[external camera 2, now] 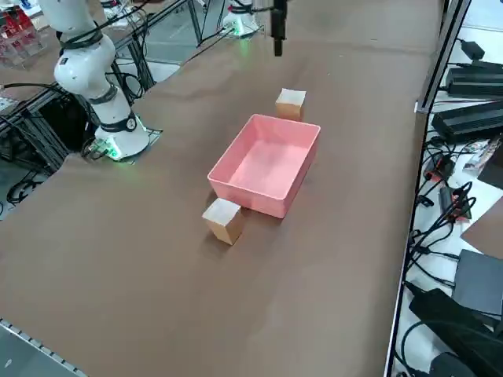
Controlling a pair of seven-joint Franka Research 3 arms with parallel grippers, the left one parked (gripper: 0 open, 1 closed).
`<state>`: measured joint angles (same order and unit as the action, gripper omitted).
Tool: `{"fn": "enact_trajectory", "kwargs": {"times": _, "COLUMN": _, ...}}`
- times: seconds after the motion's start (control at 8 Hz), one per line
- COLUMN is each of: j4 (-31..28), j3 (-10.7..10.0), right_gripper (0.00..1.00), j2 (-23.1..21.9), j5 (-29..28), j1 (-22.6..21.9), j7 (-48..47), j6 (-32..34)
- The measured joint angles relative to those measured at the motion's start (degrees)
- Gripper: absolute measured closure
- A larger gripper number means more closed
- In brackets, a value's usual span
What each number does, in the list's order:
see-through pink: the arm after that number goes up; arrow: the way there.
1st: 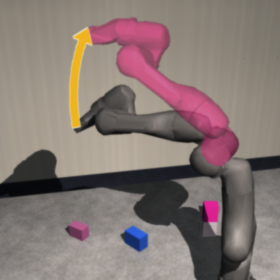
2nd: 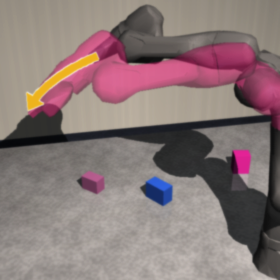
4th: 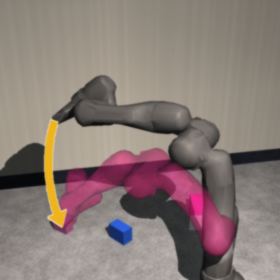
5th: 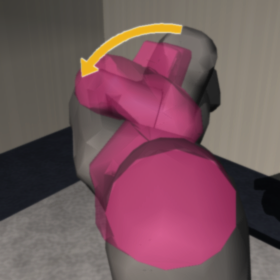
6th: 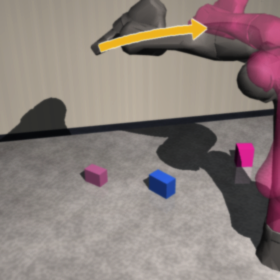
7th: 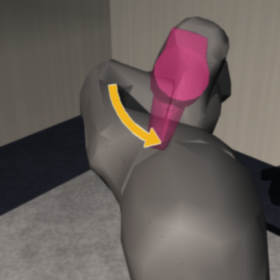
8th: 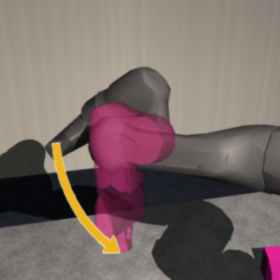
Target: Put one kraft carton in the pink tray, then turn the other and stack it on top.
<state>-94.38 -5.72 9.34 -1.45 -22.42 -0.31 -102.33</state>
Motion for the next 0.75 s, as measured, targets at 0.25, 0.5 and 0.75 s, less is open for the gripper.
{"fn": "enact_trajectory", "kwargs": {"times": 0.25, "j4": 0.0, "j3": 0.0, "right_gripper": 0.01, "j2": 4.3, "j5": 0.0, "j1": -2.5, "j7": -0.1, "j6": -3.7}}
{"fn": "enact_trajectory", "kwargs": {"times": 0.5, "j4": 0.0, "j3": 0.0, "right_gripper": 0.03, "j2": 8.0, "j5": 0.0, "j1": -4.4, "j7": -4.0, "j6": -7.2}}
{"fn": "enact_trajectory", "kwargs": {"times": 0.75, "j4": 0.0, "j3": 0.0, "right_gripper": 0.04, "j2": 11.5, "j5": 0.0, "j1": -7.2, "j7": -7.3, "j6": -9.7}}
